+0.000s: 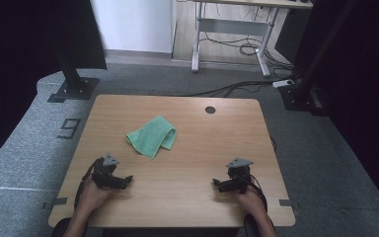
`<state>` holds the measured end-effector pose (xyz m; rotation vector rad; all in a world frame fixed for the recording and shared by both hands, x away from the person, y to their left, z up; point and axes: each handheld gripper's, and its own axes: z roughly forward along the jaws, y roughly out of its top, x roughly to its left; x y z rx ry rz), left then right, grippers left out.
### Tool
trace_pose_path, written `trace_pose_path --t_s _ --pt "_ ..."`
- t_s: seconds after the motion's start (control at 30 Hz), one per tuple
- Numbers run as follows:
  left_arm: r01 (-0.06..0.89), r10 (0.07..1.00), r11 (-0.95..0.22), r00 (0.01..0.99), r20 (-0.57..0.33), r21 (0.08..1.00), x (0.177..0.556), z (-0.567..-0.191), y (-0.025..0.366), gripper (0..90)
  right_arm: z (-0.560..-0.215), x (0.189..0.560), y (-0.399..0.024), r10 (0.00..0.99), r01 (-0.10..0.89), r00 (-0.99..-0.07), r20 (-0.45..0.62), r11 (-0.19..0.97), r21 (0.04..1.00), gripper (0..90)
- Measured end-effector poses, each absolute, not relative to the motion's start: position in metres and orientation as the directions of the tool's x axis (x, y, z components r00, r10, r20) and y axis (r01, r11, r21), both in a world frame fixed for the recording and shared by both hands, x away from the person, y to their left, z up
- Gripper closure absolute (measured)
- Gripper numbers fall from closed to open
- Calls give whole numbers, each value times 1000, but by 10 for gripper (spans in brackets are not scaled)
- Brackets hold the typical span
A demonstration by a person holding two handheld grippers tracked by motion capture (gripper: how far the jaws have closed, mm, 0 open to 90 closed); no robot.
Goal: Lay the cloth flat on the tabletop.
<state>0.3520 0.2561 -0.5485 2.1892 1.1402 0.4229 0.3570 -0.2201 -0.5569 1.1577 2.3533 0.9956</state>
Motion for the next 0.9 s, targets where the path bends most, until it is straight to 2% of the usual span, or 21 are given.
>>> trace_pose_path --t_s 0.6,0.9 --pt "623 826 -419 563 -8 661 353 -548 256 0 -557 357 -220 791 557 -612 8 423 715 0" --pt "629 838 -401 545 -10 667 354 -547 254 34 -557 357 -220 790 556 -613 8 424 715 0"
